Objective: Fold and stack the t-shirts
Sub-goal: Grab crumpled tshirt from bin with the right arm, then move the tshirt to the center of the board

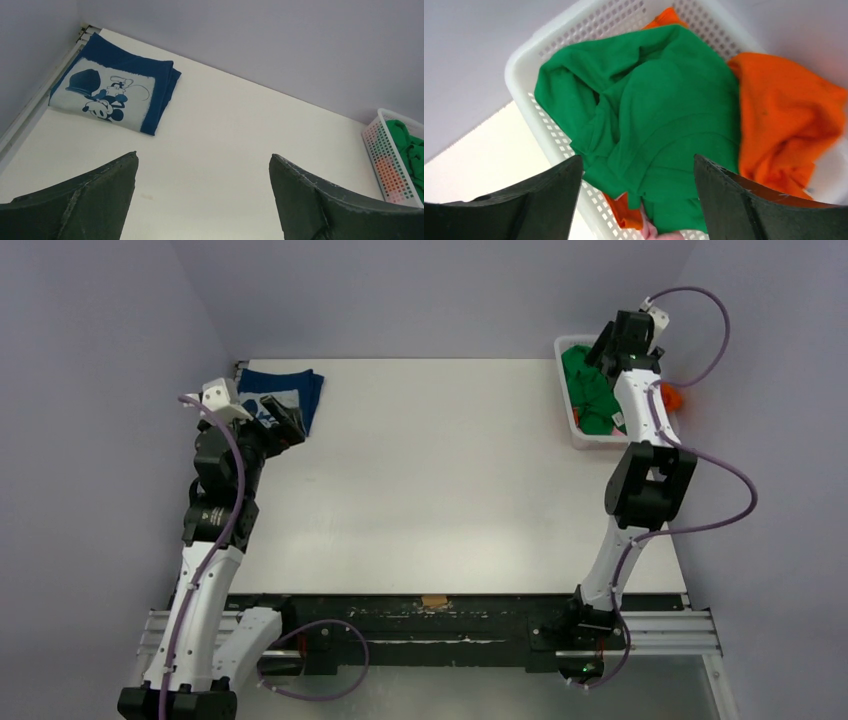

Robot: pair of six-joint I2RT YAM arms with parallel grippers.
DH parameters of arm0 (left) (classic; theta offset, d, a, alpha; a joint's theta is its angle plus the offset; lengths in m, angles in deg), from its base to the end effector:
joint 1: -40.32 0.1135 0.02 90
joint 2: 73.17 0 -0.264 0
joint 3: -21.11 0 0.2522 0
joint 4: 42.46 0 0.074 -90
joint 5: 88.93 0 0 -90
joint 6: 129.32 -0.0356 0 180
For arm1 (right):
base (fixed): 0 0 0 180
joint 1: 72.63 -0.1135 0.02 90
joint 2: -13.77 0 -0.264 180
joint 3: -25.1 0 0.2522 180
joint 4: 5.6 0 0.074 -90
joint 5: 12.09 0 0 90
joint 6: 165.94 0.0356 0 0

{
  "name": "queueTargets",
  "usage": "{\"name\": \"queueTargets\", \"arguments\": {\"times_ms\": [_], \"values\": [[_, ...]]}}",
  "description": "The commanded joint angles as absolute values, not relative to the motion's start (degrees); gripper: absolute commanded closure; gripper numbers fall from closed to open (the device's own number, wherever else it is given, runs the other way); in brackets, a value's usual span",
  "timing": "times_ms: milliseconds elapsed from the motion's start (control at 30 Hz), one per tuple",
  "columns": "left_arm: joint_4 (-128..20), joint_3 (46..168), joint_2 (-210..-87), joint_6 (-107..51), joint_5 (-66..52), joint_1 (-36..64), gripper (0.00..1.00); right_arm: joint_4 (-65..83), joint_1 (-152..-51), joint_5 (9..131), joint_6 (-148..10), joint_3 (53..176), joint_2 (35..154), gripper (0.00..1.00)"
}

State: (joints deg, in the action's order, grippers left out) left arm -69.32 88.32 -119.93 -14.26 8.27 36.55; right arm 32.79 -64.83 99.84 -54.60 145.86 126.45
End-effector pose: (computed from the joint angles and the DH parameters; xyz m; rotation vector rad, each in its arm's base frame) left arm 0.1840 -0.0077 0.3817 -0.4047 1.6399 -0.2725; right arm 0.4578 -0.0761 0.3385 0.7381 1.9317 -0.2564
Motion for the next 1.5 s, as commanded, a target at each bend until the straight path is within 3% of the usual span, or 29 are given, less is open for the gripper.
{"name": "queueTargets", "arguments": {"times_ms": [0,200,300,367,467,500,700,900,1167,1333,1467], "values": [[-70.29,87.31,-120.36,-11.95,7.43,36.50,0.00,36.69,-65.26,91.23,-57.65,155.14,134.01,0.23],[-70.79,85.97,-120.78,-10.24,7.53,36.50,0.00,33.36,-65.02,83.42,-58.18,158.17,139.62,0.29],[-71.20,85.76,-121.33,-9.44,7.72,36.52,0.00,32.40,-64.98,83.61,-57.93,158.44,141.91,0.40],[-71.27,85.65,-121.70,-8.82,7.88,36.54,0.00,32.26,-64.95,85.94,-57.58,158.82,142.94,0.57],[-71.49,85.61,-122.24,-8.16,7.40,36.54,0.00,32.35,-64.95,87.47,-58.08,159.21,142.15,0.95],[-71.43,85.66,-122.43,-8.01,7.18,36.54,0.00,32.56,-64.93,87.76,-58.03,159.23,141.01,1.00],[-70.22,86.02,-122.01,-7.08,5.37,36.54,0.00,26.53,-64.98,85.55,-58.05,151.58,123.42,1.00],[-65.60,86.50,-122.63,-7.39,4.54,36.51,0.00,25.88,-67.61,66.38,-56.20,153.09,109.97,1.00],[-60.52,90.34,-123.55,-8.04,4.89,36.53,0.00,19.59,-82.79,48.18,-54.66,167.95,108.15,1.00],[-61.55,91.25,-123.97,-8.33,5.02,36.54,0.00,6.55,-84.77,36.46,-41.76,169.21,109.15,1.00],[-62.42,91.40,-123.98,-8.43,7.23,36.53,0.00,5.12,-85.02,36.58,-40.90,165.51,107.54,1.00]]}}
